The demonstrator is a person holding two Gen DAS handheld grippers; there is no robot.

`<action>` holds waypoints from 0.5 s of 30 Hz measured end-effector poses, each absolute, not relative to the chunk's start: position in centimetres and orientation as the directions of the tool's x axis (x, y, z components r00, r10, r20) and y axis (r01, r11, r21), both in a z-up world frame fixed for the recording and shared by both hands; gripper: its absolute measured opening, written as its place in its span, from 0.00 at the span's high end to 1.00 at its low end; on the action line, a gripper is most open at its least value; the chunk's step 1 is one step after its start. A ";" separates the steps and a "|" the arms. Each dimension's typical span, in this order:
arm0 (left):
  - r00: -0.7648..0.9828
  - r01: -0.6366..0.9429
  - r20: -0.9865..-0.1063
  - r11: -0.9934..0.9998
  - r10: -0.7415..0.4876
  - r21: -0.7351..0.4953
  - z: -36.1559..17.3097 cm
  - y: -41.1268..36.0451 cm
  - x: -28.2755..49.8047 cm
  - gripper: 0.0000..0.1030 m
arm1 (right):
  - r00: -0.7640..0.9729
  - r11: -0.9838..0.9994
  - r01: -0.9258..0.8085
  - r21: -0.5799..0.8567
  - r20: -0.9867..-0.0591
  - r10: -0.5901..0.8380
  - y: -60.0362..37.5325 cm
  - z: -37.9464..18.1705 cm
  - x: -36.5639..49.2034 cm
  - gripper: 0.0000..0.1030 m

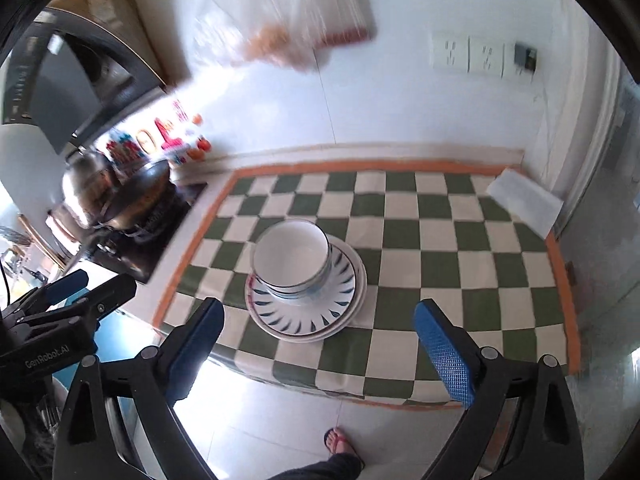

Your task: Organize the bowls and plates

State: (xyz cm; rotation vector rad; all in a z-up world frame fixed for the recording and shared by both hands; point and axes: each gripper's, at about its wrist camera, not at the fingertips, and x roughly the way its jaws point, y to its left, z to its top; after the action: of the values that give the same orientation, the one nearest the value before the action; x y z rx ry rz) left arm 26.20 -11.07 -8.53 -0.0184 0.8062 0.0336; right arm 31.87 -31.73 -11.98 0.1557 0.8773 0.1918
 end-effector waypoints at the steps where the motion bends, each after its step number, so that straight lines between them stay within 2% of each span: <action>1: 0.704 -0.036 -0.710 0.999 0.023 -0.003 -7.5 -11.2 24.7 0.03 | 0.643 0.973 -0.104 0.208 -0.732 0.225 -31.7 -11.0 30.5 0.05; 9: 0.779 -0.030 -0.626 1.000 0.021 -0.004 -2.2 -10.6 14.1 0.03 | 0.779 0.985 -0.079 0.156 -0.606 0.159 -32.1 -2.4 17.6 0.05; 15: 0.790 -0.040 -0.612 0.999 0.033 0.002 -0.5 -9.8 8.1 0.03 | 0.799 0.984 -0.087 0.153 -0.579 0.161 -31.1 1.3 9.5 0.05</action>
State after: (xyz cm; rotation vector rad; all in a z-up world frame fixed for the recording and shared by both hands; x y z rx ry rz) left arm 8.08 -9.80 -0.48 -0.0111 0.6582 0.0395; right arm 9.47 -31.14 1.26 0.1210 0.6317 0.1331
